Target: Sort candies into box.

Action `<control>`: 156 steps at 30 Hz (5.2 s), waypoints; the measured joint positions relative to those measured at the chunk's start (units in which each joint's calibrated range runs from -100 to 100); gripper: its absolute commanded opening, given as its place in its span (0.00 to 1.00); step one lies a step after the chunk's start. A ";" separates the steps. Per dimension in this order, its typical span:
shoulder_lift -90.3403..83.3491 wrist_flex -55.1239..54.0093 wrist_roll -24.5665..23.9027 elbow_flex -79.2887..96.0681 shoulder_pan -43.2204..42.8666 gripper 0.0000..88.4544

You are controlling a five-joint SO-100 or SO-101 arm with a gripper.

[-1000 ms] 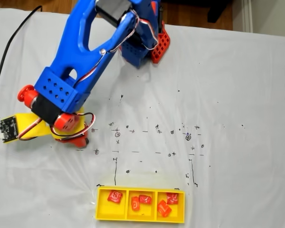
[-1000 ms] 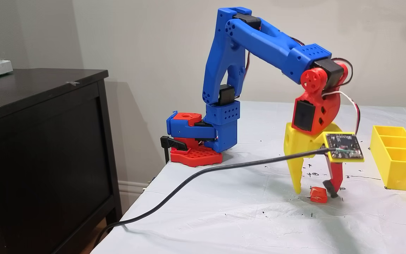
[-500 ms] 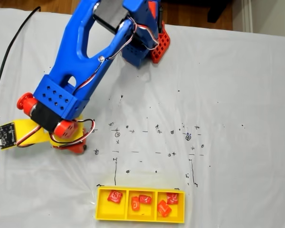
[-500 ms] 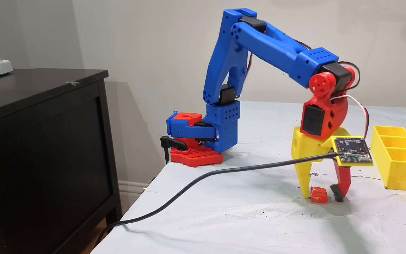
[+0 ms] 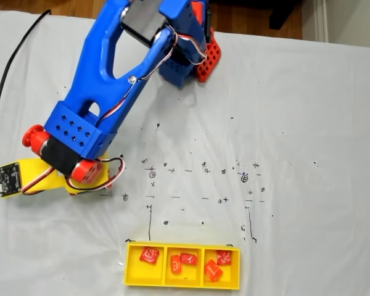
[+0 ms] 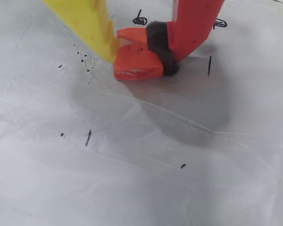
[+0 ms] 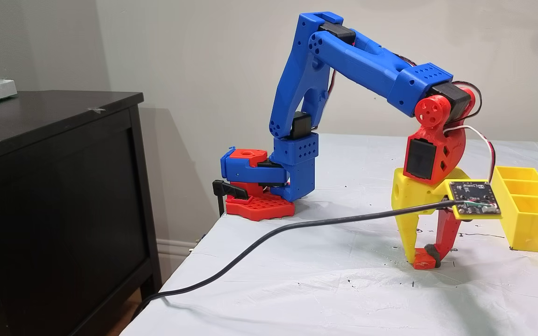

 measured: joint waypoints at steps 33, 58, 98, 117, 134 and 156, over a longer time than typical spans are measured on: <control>-12.10 -14.76 -15.78 -3.59 -18.57 0.00; -4.82 -12.70 -17.24 -8.90 -20.05 0.01; -4.74 -13.57 -18.75 -8.90 -21.23 0.29; -12.35 -14.92 -18.07 -5.30 -21.15 0.00; -57.70 -30.24 -22.27 39.78 -28.40 0.00; -113.37 -25.63 -22.17 87.60 -31.92 0.00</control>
